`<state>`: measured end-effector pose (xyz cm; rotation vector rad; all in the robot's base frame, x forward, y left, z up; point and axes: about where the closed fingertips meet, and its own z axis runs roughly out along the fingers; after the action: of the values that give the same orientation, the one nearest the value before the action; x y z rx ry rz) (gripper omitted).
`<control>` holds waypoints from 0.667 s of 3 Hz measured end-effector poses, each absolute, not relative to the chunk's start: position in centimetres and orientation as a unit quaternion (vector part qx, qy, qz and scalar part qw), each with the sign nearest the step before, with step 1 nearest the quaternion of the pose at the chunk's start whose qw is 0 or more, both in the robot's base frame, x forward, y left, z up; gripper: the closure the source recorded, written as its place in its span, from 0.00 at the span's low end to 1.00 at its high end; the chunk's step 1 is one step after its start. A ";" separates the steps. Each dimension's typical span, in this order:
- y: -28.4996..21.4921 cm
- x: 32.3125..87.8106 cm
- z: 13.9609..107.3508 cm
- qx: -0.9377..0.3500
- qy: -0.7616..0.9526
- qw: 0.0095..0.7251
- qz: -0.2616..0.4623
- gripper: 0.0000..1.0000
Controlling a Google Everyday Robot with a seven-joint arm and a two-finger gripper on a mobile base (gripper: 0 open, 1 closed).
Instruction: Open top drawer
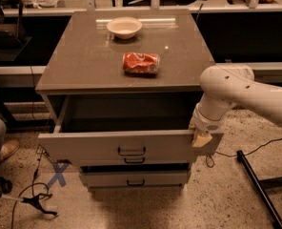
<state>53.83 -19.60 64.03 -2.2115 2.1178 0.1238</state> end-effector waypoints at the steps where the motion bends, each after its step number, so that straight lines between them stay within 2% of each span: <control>1: -19.6 53.7 63.8 -0.721 0.690 0.037 0.042 0.74; 2: -19.6 53.7 63.7 -0.722 0.690 0.036 0.043 0.51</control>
Offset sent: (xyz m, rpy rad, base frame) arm -0.0007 0.0002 -0.0013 -0.0003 0.0028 0.0008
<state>53.66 -19.57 63.73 -2.2164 2.1195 0.1307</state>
